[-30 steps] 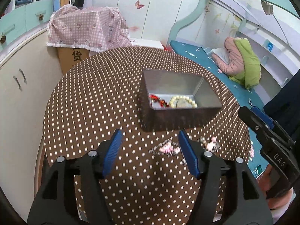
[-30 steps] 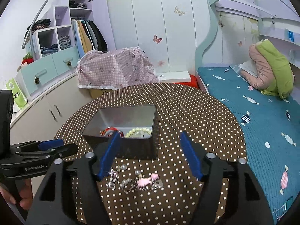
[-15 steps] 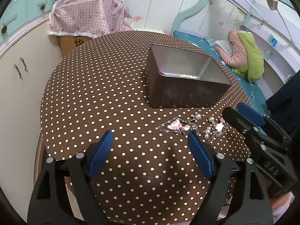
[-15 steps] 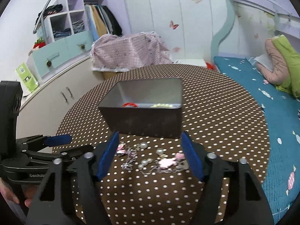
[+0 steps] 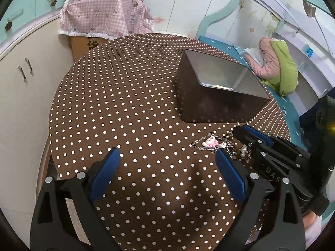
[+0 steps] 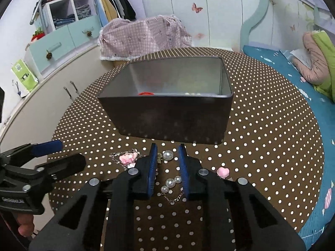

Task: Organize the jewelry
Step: 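Grasp a pearl strand with the right gripper while the left grasps a pearl charm chain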

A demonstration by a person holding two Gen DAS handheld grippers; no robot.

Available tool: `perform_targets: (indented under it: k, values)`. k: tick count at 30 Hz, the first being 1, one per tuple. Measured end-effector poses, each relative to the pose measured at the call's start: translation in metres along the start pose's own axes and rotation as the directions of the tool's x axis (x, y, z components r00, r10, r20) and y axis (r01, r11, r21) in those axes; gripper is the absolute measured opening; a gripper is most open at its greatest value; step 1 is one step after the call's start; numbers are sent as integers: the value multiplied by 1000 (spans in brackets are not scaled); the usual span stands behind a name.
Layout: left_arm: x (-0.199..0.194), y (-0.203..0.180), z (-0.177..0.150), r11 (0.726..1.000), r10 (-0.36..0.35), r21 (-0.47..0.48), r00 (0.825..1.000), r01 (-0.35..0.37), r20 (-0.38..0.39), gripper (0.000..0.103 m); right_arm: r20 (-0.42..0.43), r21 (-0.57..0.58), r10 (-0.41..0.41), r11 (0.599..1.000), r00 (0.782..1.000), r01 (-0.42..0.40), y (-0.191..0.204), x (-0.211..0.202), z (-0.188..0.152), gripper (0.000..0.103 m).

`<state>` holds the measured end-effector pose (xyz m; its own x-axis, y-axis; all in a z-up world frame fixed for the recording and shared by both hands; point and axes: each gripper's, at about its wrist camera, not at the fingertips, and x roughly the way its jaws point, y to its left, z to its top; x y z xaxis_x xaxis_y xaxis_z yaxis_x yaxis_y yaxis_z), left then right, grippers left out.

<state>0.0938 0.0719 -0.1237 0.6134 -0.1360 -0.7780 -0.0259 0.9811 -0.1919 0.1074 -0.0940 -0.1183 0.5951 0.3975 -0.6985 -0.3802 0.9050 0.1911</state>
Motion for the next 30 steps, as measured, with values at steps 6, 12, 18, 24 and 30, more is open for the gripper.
perform_targets:
  k: [6, 12, 18, 24, 30]
  values:
    - [8, 3, 2, 1000, -23, -15, 999, 23, -27, 92, -6, 0, -29, 1000, 1000, 29, 0, 6, -3, 10]
    - [13, -1, 5, 1000, -18, 3, 999, 18, -37, 93, -4, 5, -22, 1000, 1000, 22, -2, 3, -3, 10]
    - [15, -21, 12, 998, -55, 24, 998, 56, -35, 93, 43, 35, -17, 999, 999, 15, -14, -15, 4, 10]
    - [23, -50, 20, 996, -63, 67, 998, 65, -31, 93, 114, 66, -28, 998, 993, 20, -35, -43, 9, 10]
    - [33, -88, 24, 976, -135, 165, 990, 139, -37, 93, 141, 111, -64, 993, 988, 48, -55, -55, 5, 10]
